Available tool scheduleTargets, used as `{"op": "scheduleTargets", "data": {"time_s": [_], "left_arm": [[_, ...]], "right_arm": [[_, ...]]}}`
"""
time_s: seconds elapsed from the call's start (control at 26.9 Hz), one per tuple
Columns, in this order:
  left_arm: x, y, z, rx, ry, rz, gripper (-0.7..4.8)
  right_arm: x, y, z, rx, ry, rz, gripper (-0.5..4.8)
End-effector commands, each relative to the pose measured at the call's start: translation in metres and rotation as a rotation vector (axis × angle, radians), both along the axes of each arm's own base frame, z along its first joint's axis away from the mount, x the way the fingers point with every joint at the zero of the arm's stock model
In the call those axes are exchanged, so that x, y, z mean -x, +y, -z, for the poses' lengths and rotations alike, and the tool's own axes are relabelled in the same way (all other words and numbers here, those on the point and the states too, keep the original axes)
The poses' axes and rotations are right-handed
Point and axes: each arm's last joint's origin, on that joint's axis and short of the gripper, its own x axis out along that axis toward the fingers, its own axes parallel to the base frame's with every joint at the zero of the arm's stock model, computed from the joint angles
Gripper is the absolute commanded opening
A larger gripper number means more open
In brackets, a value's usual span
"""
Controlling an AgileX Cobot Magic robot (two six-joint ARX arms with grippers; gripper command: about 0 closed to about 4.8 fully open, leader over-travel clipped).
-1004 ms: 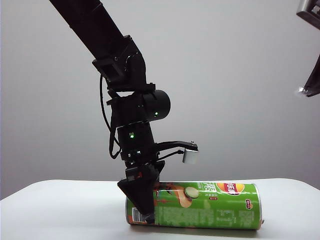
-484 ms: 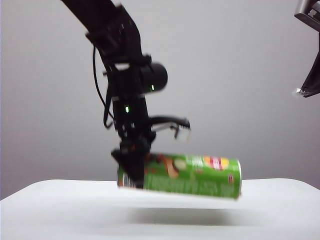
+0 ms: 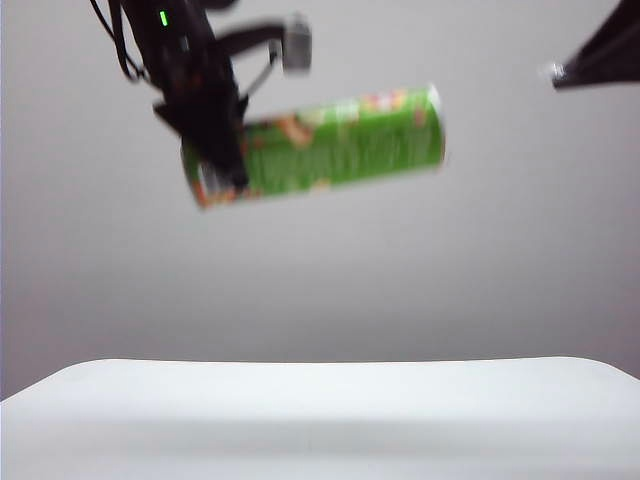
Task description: Pick up the green tub of chips from the desk, pull out the transparent container with the chips inside partially, and then place the chips back on the desk.
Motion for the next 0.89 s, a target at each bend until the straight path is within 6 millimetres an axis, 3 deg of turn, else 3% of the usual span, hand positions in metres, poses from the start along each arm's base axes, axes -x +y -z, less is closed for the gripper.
{"op": "scheduleTargets", "data": {"time_s": [0.04,0.33,0.41,0.6,0.89], "left_arm": [[0.016,0.004,-0.019,0.081,-0.005,0.067,2.09],[0.019,-0.001,-0.016,0.094,0.021,0.093,2.09],[0.020,-0.002,-0.017,0.122,0.035,0.110,2.09],[0.024,-0.009,-0.012,0.107,0.049,0.129,2.09],[0.031,-0.028,-0.009,0.108,0.050,0.185,2.09]], "right_arm": [[-0.012,-0.002,-0.014,-0.170,-0.050,-0.127,0.01],[-0.026,0.003,-0.004,-0.232,0.024,-0.225,0.24],[-0.029,0.009,-0.003,-0.230,0.012,-0.256,0.53],[-0.034,0.028,0.003,-0.236,0.040,-0.328,0.55],[-0.036,0.032,0.003,-0.253,0.057,-0.343,0.54]]}}
